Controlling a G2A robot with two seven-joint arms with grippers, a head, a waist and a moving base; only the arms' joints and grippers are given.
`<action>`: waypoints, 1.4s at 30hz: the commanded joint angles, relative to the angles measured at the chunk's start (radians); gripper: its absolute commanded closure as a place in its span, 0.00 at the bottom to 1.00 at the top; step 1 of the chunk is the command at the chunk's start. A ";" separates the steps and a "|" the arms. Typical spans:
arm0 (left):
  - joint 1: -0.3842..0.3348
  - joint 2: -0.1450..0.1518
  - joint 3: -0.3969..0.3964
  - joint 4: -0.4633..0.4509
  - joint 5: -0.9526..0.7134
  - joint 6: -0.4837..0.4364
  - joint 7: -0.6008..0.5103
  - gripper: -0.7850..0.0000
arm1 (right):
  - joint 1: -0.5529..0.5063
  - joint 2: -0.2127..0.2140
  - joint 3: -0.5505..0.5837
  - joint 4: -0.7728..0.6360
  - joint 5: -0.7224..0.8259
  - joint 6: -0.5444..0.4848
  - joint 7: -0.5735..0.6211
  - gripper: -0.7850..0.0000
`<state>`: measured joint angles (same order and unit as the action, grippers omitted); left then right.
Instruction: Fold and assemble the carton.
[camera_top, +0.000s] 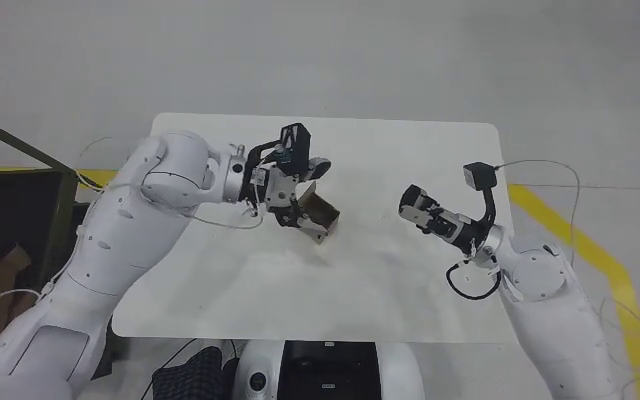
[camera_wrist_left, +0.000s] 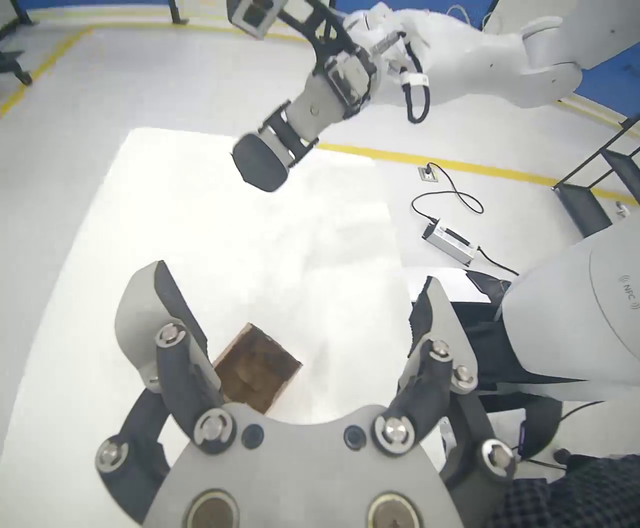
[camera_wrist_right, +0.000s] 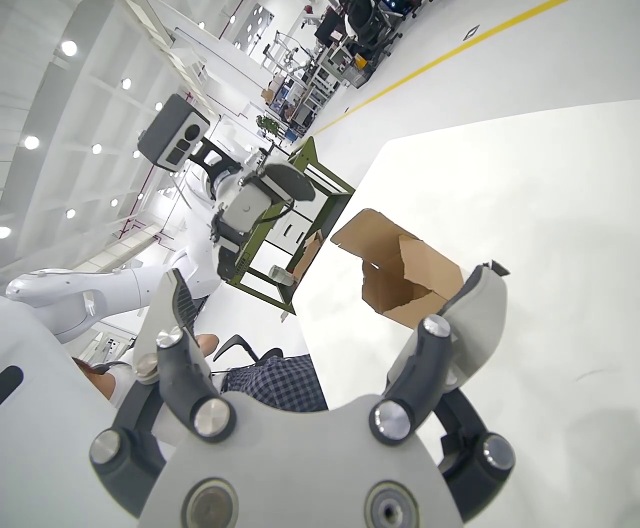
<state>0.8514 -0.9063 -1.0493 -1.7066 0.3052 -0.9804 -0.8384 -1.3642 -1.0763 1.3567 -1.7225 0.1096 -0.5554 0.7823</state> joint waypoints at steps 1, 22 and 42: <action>0.031 0.011 -0.050 0.005 0.026 -0.032 0.032 0.00 | 0.021 -0.002 -0.023 0.013 -0.009 0.006 0.014 0.00; 0.256 0.149 -0.369 0.055 -0.086 -0.032 0.057 0.00 | 0.265 -0.051 -0.270 0.200 -0.234 -0.023 -0.086 0.00; 0.282 0.250 -0.390 0.051 -0.184 -0.032 0.031 0.00 | 0.382 -0.080 -0.367 0.338 -0.264 -0.016 -0.082 0.00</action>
<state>1.1336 -0.6561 -1.4389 -1.6556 0.1213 -1.0123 -0.8078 -0.9824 -1.1567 0.9902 -1.3844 -0.1545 -0.5711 0.7007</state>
